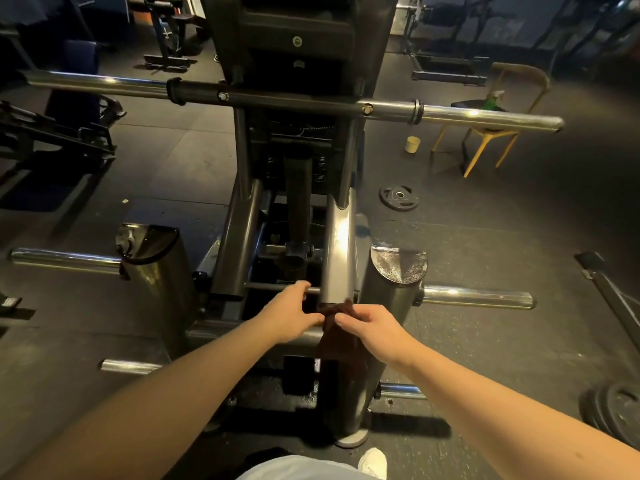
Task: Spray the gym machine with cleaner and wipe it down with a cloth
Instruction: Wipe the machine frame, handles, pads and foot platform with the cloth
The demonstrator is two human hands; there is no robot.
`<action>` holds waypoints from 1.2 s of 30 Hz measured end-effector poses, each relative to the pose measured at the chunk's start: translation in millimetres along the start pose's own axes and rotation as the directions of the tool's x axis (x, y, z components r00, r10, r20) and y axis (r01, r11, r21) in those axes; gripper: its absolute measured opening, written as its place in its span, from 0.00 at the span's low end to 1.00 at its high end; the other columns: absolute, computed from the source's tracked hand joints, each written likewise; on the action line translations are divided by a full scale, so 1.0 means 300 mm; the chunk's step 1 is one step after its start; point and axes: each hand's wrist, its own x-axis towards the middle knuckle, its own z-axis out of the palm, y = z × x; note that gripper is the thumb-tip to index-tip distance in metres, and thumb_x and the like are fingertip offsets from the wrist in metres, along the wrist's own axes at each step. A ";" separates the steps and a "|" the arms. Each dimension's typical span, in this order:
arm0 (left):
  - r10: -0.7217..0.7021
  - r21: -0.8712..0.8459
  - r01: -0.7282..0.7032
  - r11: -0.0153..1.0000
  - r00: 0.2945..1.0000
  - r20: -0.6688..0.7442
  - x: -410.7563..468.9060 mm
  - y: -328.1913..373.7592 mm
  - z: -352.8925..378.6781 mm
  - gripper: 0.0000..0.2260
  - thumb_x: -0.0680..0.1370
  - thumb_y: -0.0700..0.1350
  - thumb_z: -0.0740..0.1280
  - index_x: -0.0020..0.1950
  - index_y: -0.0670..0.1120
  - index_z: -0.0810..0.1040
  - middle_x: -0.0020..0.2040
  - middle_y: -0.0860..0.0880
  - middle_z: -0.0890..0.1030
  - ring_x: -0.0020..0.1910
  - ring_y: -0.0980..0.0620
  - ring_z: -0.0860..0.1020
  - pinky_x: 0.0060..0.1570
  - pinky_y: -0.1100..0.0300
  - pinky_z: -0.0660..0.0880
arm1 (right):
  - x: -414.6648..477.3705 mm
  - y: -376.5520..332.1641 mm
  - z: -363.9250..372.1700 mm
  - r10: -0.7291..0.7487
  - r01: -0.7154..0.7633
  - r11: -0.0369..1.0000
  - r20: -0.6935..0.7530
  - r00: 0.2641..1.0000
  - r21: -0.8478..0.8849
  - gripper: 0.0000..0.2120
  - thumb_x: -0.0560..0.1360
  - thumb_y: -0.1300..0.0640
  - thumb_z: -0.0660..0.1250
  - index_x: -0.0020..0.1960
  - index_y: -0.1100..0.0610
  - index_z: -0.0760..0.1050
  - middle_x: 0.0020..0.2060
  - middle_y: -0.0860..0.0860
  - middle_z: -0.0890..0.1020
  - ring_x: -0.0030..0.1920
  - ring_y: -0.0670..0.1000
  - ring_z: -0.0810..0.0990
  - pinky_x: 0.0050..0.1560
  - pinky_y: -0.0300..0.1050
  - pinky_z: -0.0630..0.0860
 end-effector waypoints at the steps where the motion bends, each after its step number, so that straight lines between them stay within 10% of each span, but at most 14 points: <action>1: -0.077 -0.054 0.079 0.995 0.997 0.025 0.009 -0.025 0.019 0.37 0.77 0.57 0.74 0.81 0.49 0.61 0.72 0.47 0.75 0.68 0.47 0.76 0.68 0.50 0.74 | 0.006 0.004 0.004 0.012 -0.010 0.998 -0.038 0.999 0.057 0.12 0.81 0.50 0.69 0.51 0.58 0.85 0.47 0.61 0.86 0.47 0.54 0.84 0.52 0.53 0.80; 6: -0.181 -0.521 0.339 0.783 0.926 0.330 0.012 -0.070 0.099 0.25 0.80 0.65 0.65 0.58 0.44 0.82 0.48 0.48 0.86 0.49 0.50 0.84 0.58 0.51 0.79 | 0.016 0.005 0.014 0.102 -0.056 0.941 -0.121 0.987 0.335 0.13 0.84 0.56 0.66 0.58 0.65 0.82 0.53 0.63 0.86 0.54 0.59 0.85 0.60 0.55 0.79; 16: -0.126 -0.657 0.259 0.708 0.962 0.243 0.010 -0.103 0.125 0.17 0.78 0.44 0.75 0.65 0.49 0.77 0.60 0.46 0.82 0.60 0.46 0.82 0.66 0.48 0.78 | -0.042 0.017 0.038 0.202 -0.120 0.942 -0.244 0.948 0.314 0.09 0.83 0.59 0.66 0.55 0.60 0.84 0.49 0.59 0.88 0.51 0.57 0.87 0.47 0.49 0.83; 20: -0.080 -0.545 0.138 0.827 0.988 0.128 -0.010 -0.111 0.128 0.09 0.81 0.46 0.71 0.61 0.49 0.81 0.56 0.46 0.83 0.54 0.49 0.81 0.55 0.56 0.80 | -0.056 0.061 0.041 0.220 -0.264 0.964 -0.456 0.862 -0.033 0.14 0.79 0.52 0.73 0.48 0.65 0.83 0.38 0.56 0.83 0.41 0.54 0.81 0.42 0.48 0.76; 24: 0.063 -0.471 0.023 0.882 0.984 0.165 -0.033 -0.083 0.130 0.08 0.82 0.47 0.70 0.61 0.49 0.80 0.54 0.48 0.83 0.53 0.50 0.81 0.47 0.64 0.77 | -0.092 0.095 0.029 0.331 -0.384 0.923 -0.555 0.763 0.023 0.14 0.76 0.51 0.76 0.39 0.59 0.79 0.34 0.51 0.79 0.39 0.51 0.78 0.38 0.42 0.73; 29: 0.152 -0.102 -0.130 0.986 0.956 0.250 -0.013 -0.074 0.167 0.15 0.70 0.49 0.79 0.52 0.62 0.80 0.54 0.51 0.80 0.54 0.49 0.81 0.61 0.48 0.79 | -0.171 0.127 0.008 0.315 -0.382 0.922 -0.448 0.837 -0.066 0.34 0.69 0.58 0.82 0.68 0.50 0.66 0.57 0.48 0.76 0.59 0.52 0.78 0.57 0.43 0.77; 33: 0.191 0.101 -0.200 0.975 0.977 0.099 -0.012 -0.005 0.184 0.05 0.75 0.54 0.76 0.41 0.59 0.83 0.46 0.56 0.79 0.56 0.49 0.77 0.59 0.46 0.79 | -0.205 0.193 -0.032 0.243 -0.460 0.727 -0.436 0.866 -0.509 0.09 0.75 0.53 0.77 0.53 0.47 0.83 0.53 0.51 0.82 0.56 0.52 0.81 0.61 0.51 0.80; 36: 0.234 0.143 -0.238 0.961 0.971 0.046 -0.007 0.041 0.198 0.05 0.76 0.52 0.76 0.41 0.55 0.84 0.41 0.56 0.80 0.49 0.54 0.79 0.52 0.50 0.82 | -0.224 0.241 -0.086 0.180 -0.387 0.771 -0.410 0.894 -0.506 0.07 0.74 0.47 0.76 0.49 0.49 0.84 0.61 0.47 0.75 0.67 0.48 0.70 0.69 0.49 0.71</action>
